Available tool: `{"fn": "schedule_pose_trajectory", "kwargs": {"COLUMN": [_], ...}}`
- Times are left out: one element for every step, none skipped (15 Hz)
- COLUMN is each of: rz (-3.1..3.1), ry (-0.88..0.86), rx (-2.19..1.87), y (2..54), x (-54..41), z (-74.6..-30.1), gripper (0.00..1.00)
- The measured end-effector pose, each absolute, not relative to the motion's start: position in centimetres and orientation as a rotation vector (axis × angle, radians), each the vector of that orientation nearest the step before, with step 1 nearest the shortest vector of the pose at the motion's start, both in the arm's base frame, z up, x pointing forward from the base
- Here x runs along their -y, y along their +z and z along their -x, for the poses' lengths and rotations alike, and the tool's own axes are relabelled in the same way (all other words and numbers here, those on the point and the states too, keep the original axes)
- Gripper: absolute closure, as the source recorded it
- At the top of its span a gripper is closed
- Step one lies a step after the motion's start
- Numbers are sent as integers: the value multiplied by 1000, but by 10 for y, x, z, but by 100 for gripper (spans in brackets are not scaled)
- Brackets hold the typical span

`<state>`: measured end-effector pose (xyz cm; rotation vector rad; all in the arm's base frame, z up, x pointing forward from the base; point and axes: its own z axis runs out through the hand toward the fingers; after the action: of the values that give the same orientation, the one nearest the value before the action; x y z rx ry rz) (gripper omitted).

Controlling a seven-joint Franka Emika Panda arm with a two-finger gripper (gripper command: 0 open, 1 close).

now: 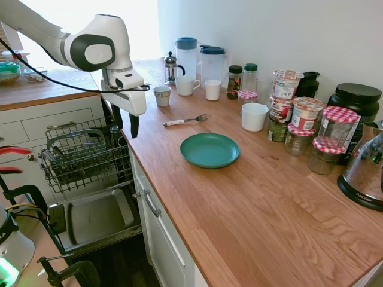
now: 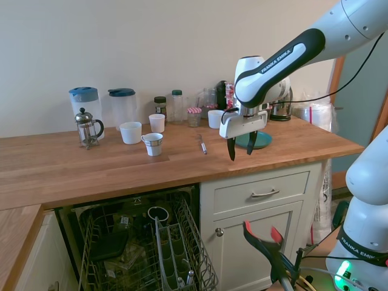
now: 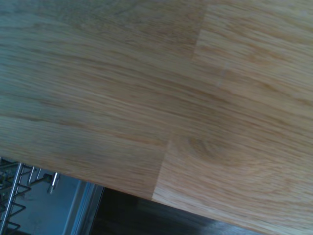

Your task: Put the fork in the dishwasher

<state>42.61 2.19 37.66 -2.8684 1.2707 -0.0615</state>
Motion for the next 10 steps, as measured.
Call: {"fn": "schedule_pose_trajectory", "kwargs": {"rz": [2869, 2870, 2871, 2874, 2877, 2879, 2881, 2880, 2876, 2871], "ry": [-60, -61, -60, -58, -59, -63, -71, -81, -91, -97], "rx": [-1271, -1270, -1271, -1271, -1272, -1271, -1273, -1278, -1283, -1288], "y": [376, 376, 375, 373, 371, 370, 370, 370, 370, 369], "x": [-22, -22, -22, -23, -23, -23, -23, -23, -23, -23], "z": [-426, -426, -427, -428, -429, -430, -431, -432, -434, -435], "gripper": [0, 0, 0, 0, 0, 0, 0, 0, 0, 0]}}
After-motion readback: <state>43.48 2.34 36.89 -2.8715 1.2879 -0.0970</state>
